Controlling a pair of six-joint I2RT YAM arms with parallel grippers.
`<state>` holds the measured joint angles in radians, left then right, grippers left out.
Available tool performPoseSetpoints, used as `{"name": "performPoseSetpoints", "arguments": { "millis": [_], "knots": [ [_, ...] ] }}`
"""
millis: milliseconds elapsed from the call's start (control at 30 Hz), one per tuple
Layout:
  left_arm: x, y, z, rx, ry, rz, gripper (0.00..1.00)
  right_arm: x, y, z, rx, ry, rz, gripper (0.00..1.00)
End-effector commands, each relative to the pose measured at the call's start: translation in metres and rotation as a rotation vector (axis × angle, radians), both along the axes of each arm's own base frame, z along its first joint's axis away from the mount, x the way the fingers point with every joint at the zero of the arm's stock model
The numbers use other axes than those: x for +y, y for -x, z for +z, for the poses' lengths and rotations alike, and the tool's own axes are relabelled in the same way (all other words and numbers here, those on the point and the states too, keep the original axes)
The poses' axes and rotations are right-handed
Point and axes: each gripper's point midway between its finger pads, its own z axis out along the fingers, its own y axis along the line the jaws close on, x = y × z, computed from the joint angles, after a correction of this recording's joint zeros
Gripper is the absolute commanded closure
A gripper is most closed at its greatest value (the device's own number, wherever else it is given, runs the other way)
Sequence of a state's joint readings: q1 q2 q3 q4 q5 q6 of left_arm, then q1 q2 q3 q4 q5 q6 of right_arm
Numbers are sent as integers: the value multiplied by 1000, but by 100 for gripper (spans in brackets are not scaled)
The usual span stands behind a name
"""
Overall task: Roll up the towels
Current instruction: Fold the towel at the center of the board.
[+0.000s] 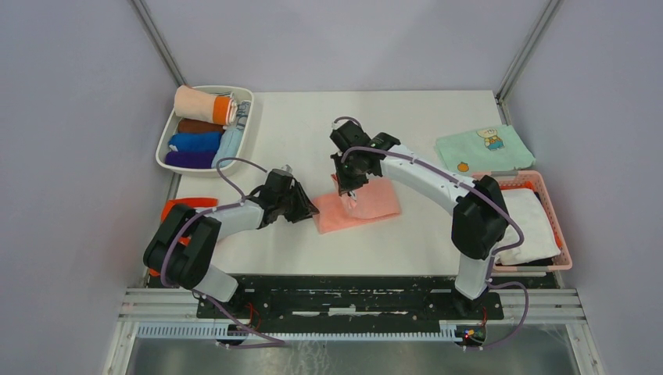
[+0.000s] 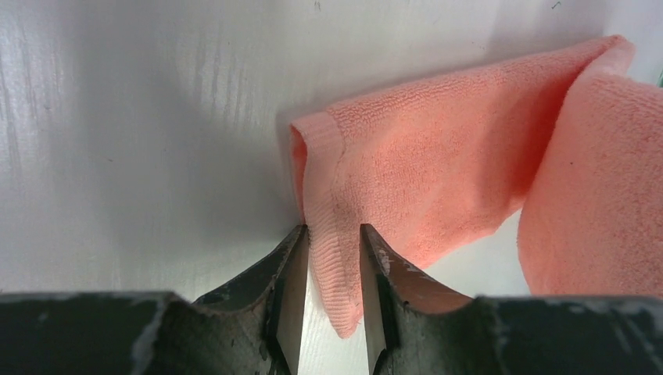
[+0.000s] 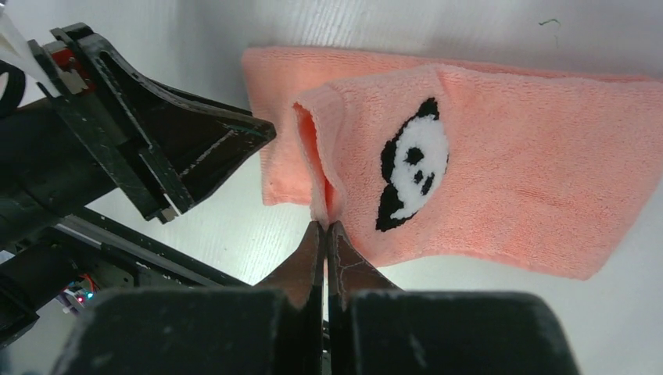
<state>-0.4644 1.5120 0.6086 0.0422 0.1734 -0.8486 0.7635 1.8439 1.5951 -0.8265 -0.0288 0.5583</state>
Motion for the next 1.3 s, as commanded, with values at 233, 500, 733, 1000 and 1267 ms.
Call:
{"name": "performPoseSetpoints", "arguments": {
  "millis": [233, 500, 733, 1000, 1267],
  "knots": [
    [4, 3, -12, 34, -47, 40, 65, 47, -5, -2, -29, -51, 6, 99],
    [7, 3, -11, 24, -82, 44, 65, 68, 2, -28, 37, -88, 20, 99],
    [6, 7, -15, 29, -95, 40, 66, 77, 4, -41, 71, -119, 12, 96],
    [8, 7, -14, 25, -113, 45, 66, 82, 8, -41, 95, -152, 18, 98],
    [11, 8, -13, 23, -129, 55, 66, 79, 16, -56, 140, -133, 15, 89]
  ]
}}
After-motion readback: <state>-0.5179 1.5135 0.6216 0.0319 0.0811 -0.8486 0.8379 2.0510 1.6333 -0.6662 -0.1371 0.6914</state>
